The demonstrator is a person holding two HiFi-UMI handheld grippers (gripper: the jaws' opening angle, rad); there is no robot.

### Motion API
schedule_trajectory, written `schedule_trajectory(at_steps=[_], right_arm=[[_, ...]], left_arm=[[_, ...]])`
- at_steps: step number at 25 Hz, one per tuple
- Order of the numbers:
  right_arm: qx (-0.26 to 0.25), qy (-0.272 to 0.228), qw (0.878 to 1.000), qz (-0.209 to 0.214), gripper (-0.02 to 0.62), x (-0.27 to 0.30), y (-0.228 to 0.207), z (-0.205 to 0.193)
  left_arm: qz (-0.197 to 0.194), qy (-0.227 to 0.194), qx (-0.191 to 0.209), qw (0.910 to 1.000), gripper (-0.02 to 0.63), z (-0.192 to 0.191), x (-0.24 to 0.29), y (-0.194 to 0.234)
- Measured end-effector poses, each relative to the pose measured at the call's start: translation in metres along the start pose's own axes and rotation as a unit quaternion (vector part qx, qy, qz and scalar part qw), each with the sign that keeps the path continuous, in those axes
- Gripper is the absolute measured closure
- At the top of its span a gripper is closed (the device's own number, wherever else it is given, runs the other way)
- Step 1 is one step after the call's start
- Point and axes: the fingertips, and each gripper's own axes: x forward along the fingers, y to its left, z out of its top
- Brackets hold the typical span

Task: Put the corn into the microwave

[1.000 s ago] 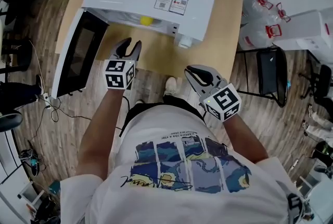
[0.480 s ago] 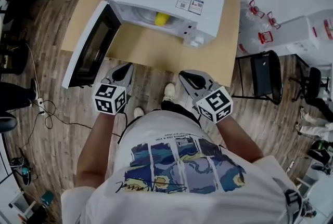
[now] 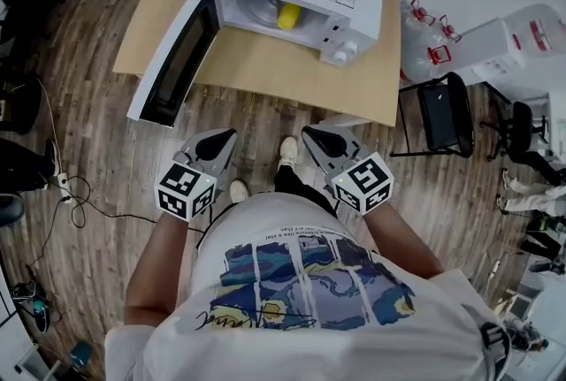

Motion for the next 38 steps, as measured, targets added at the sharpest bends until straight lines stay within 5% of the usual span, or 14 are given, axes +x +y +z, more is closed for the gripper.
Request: schedule_trajectory(at_steps=[18,38], right_arm=[[0.0,0.006,0.999,-0.046,0.584,-0.005,0.075,-0.016],[-0.026,0.012,0.999,-0.022,0.586,0.009,0.106,-0.012]], left_arm=[[-0.025,-0.015,0.025,0.9993,0.598,-0.019,-0.076,-0.011],[0.006,-0.028,0.01,0.9995,0.598,-0.038,-0.113,-0.006]])
